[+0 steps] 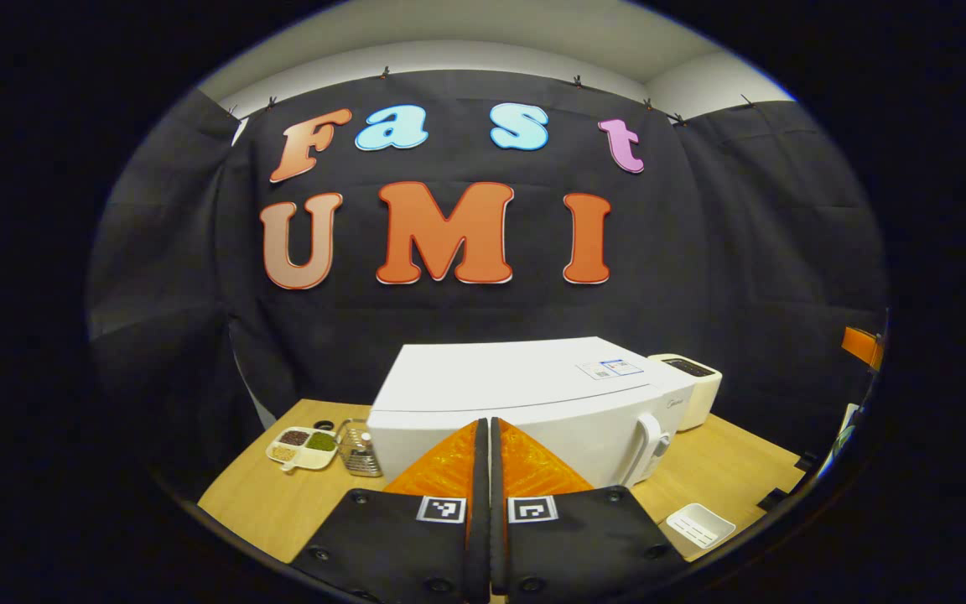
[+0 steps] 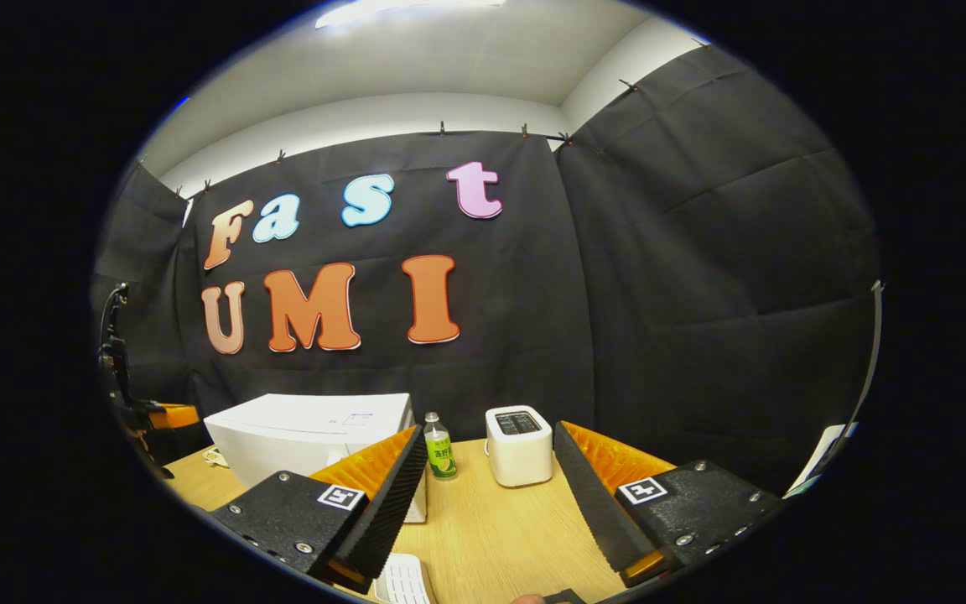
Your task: Open the microwave oven with the left hand, put the food in, and close the microwave oven.
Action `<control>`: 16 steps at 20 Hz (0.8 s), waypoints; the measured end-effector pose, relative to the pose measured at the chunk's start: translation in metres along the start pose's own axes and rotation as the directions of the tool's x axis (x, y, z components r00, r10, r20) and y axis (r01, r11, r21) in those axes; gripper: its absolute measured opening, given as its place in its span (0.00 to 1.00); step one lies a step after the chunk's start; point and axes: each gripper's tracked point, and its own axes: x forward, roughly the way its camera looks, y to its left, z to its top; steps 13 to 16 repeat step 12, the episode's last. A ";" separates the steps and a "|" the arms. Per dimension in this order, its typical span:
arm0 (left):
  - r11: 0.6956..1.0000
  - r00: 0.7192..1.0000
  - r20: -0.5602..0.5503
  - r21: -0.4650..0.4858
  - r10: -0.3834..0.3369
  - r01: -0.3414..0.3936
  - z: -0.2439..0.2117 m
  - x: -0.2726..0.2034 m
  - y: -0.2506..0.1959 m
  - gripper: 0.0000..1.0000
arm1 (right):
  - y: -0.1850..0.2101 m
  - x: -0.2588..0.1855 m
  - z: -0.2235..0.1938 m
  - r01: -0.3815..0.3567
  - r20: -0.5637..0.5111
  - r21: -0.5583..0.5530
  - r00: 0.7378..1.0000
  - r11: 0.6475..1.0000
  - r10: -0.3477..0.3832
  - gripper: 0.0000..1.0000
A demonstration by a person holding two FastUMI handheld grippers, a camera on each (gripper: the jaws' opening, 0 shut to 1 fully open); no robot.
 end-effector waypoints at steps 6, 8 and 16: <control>0.994 0.993 0.040 0.007 0.110 -0.110 0.040 -0.066 0.086 0.05 | 0.032 0.001 0.024 -0.038 0.006 -0.009 0.999 0.999 0.038 0.95; 0.992 0.991 0.047 0.007 0.127 -0.128 0.046 -0.084 0.103 0.34 | 0.041 0.002 0.031 -0.050 0.013 -0.022 0.999 0.999 0.050 0.95; 0.987 0.984 0.091 0.026 0.153 -0.156 0.060 -0.117 0.116 0.48 | 0.061 0.004 0.033 -0.081 0.020 -0.020 0.996 0.997 0.081 0.94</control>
